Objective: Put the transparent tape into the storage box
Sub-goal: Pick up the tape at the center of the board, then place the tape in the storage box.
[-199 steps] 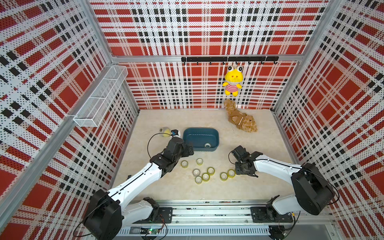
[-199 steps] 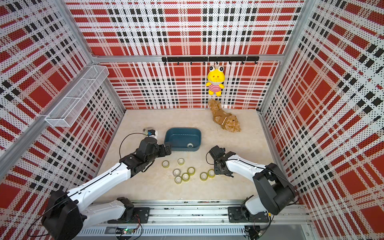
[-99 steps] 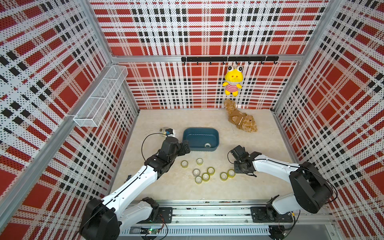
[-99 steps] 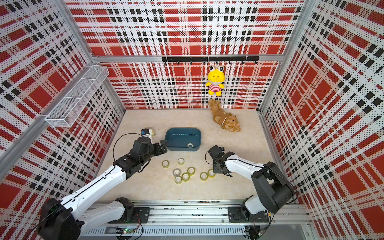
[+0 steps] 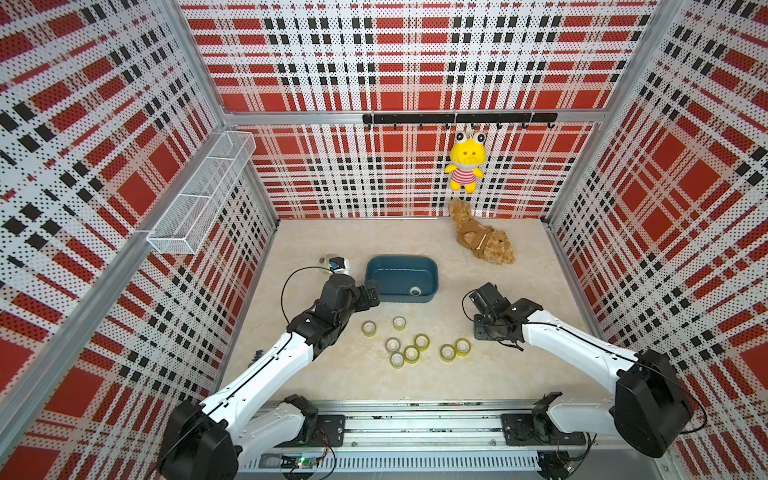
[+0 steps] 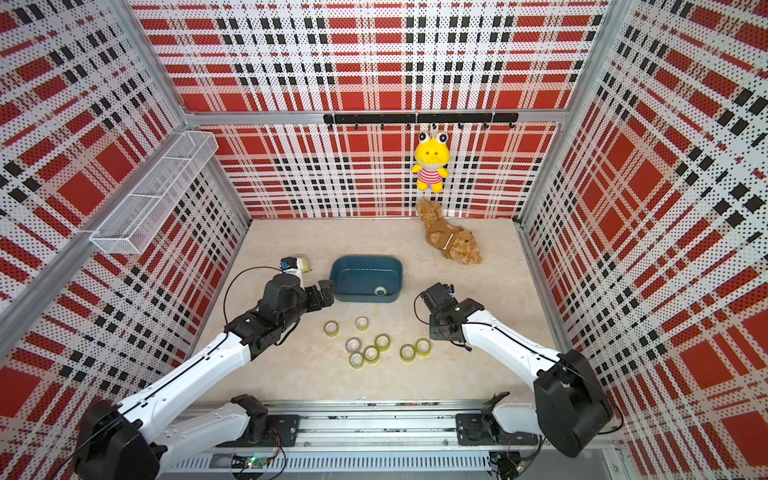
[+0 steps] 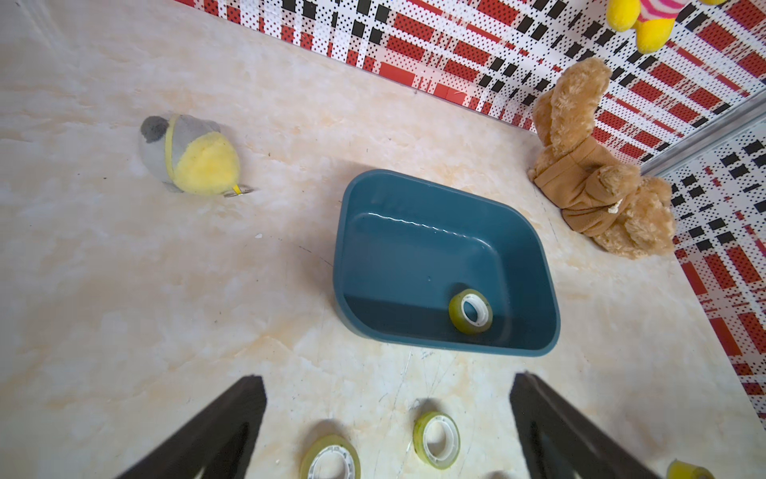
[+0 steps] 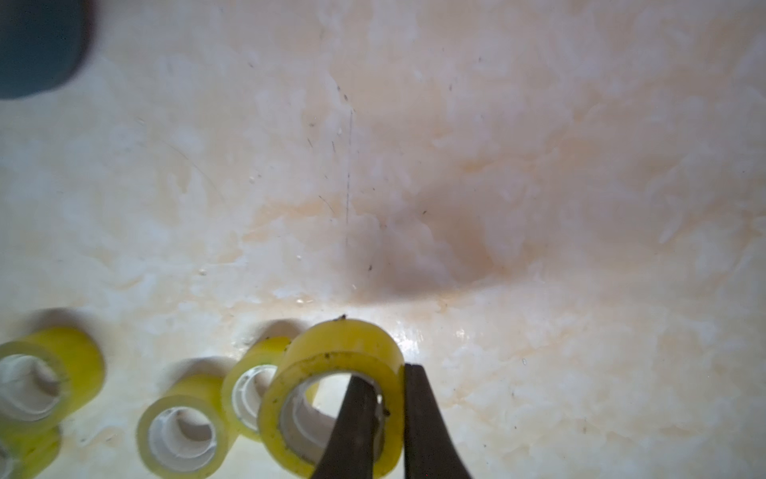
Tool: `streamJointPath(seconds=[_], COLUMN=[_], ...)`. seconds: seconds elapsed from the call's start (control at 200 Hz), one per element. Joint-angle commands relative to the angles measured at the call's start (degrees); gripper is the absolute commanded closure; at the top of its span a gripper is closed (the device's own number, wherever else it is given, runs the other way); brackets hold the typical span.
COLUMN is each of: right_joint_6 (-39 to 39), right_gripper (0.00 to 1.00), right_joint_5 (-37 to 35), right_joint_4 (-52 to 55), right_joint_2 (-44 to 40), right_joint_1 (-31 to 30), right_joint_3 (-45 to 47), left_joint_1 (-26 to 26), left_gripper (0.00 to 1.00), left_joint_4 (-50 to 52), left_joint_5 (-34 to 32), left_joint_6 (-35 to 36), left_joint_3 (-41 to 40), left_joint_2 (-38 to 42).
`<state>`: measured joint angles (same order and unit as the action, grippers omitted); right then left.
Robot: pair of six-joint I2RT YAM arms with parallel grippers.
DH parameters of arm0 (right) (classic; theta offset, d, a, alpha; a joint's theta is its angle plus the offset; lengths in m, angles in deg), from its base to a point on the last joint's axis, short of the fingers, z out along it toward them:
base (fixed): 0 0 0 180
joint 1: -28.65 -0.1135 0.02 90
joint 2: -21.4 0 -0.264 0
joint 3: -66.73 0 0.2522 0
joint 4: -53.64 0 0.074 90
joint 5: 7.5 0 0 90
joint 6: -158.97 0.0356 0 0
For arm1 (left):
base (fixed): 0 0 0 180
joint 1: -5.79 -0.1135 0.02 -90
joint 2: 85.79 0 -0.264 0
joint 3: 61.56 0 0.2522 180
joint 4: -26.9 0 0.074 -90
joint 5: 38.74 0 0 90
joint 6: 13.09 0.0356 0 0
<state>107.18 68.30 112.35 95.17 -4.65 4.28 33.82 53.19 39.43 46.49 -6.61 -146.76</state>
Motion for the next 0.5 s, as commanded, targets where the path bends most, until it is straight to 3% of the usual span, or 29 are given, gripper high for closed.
streamJointPath(seconds=[0.0, 0.19, 0.496], right_joint_6=[-1.56, -5.66, -10.51], right_gripper=[1.0, 1.0, 1.0], right_joint_5=[-0.05, 1.23, 8.95], right_joint_4=[3.43, 4.52, -1.11], right_joint_2=[-1.97, 3.77, 25.24], right_joint_1=[-0.01, 0.08, 0.08], right_joint_3=[-4.71, -17.13, -38.25], left_joint_1=[-0.74, -3.37, -8.1], left_gripper=[0.01, 0.01, 0.01], left_joint_4=[0.39, -1.87, -4.84], left_joint_5=[0.11, 2.12, 6.49], left_joint_6=[0.09, 0.18, -0.3], left_joint_3=[0.72, 1.09, 0.59], left_joint_2=[0.95, -0.18, -0.73])
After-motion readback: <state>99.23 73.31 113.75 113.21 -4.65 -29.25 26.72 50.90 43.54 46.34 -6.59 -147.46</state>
